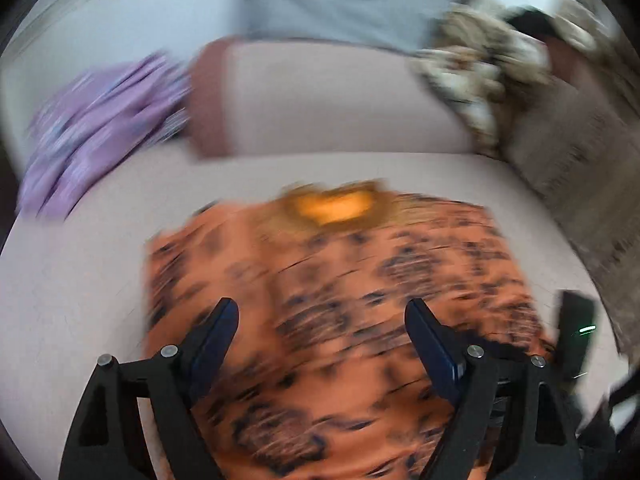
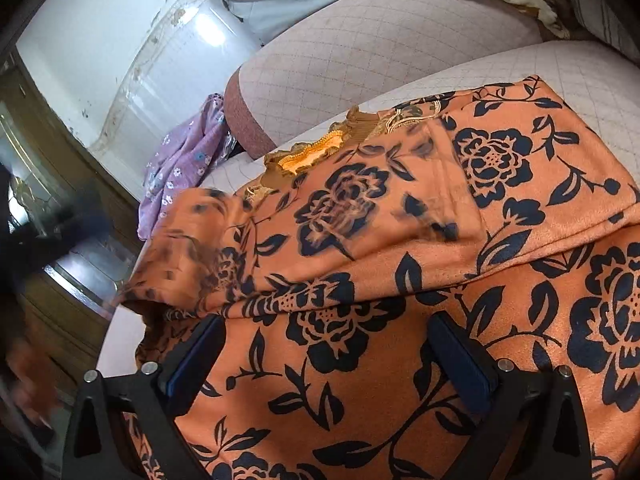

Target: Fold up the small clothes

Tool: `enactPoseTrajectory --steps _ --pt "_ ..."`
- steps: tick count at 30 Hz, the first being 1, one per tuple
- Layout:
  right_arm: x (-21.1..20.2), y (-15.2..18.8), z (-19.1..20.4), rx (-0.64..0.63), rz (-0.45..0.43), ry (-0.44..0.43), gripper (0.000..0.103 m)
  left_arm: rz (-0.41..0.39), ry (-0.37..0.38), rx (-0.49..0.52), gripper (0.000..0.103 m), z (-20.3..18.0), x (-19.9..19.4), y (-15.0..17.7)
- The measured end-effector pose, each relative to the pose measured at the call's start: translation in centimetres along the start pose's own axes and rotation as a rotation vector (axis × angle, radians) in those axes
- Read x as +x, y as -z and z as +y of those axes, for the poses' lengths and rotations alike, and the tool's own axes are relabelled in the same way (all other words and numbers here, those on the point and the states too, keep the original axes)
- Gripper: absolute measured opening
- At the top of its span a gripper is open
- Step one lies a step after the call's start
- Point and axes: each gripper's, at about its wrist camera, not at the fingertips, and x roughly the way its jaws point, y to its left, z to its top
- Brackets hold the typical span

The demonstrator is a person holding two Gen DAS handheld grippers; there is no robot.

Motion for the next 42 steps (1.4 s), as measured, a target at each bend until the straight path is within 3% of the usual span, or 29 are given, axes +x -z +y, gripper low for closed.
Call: enactPoseTrajectory --steps 5,9,12,14,15,16,18,19,22,26,29,30,31,34,35,37,40,42 --pt "-1.8 -1.2 -0.9 0.110 0.015 -0.057 0.101 0.003 -0.211 -0.159 0.086 7.5 -0.1 2.7" --pt "-5.3 -4.6 -2.8 0.228 -0.099 -0.048 0.101 0.026 -0.215 -0.240 0.086 10.6 0.6 5.0" --pt "-3.7 -7.7 -4.2 0.242 -0.024 0.059 0.097 0.033 -0.207 -0.249 0.086 10.3 1.6 5.5" --pt "-1.0 -8.9 -4.9 0.207 0.076 0.144 0.066 0.037 -0.199 -0.255 0.086 10.3 1.6 6.0" --pt "-0.2 -9.1 -4.8 0.187 0.111 0.161 0.058 0.036 -0.192 -0.256 0.086 10.3 1.5 6.2" --pt "0.8 -9.1 -4.4 0.153 0.154 0.174 0.040 0.034 -0.191 -0.257 0.086 10.5 1.3 6.5" --pt "2.0 -8.8 -2.9 0.044 0.218 0.250 0.035 0.033 -0.187 -0.259 0.086 11.1 1.1 6.5" --pt "2.2 -8.7 -2.0 -0.017 0.234 0.281 0.022 0.035 -0.183 -0.263 0.086 11.3 1.1 6.5" --pt "1.6 -9.4 0.1 -0.129 0.233 0.320 0.016 0.023 -0.179 -0.274 0.086 11.7 0.4 6.3" --pt "-2.9 -12.0 3.9 -0.325 0.084 0.434 0.015 -0.025 -0.185 -0.253 0.086 11.3 -0.9 5.6" --pt "-5.8 -13.7 2.5 -0.303 0.017 0.508 0.016 -0.055 -0.203 -0.243 0.086 10.6 -1.2 4.7" --pt "-5.9 -13.7 0.6 -0.254 0.046 0.517 0.020 -0.052 -0.198 -0.247 0.086 10.5 -0.9 4.6" --pt "-5.6 -13.0 -0.7 -0.211 0.088 0.503 0.025 -0.038 -0.191 -0.251 0.086 10.1 -0.3 4.3" --pt "-3.3 -9.9 -4.9 -0.117 0.256 0.404 0.071 0.034 -0.209 -0.178 0.086 8.2 2.2 4.0" --pt "-3.4 -9.1 -5.6 -0.088 0.259 0.394 0.069 0.104 -0.250 -0.137 0.086 7.6 3.8 4.2" --pt "-4.9 -8.6 -6.0 -0.047 0.183 0.374 0.069 0.206 -0.316 -0.099 0.088 7.6 6.4 4.9" --pt "-8.2 -10.2 -5.3 0.017 0.038 0.384 0.069 0.177 -0.313 -0.126 0.091 8.4 6.3 5.3" --pt "-9.9 -12.0 -4.1 0.025 -0.051 0.287 0.073 0.179 -0.311 -0.128 0.091 8.5 6.4 5.3"
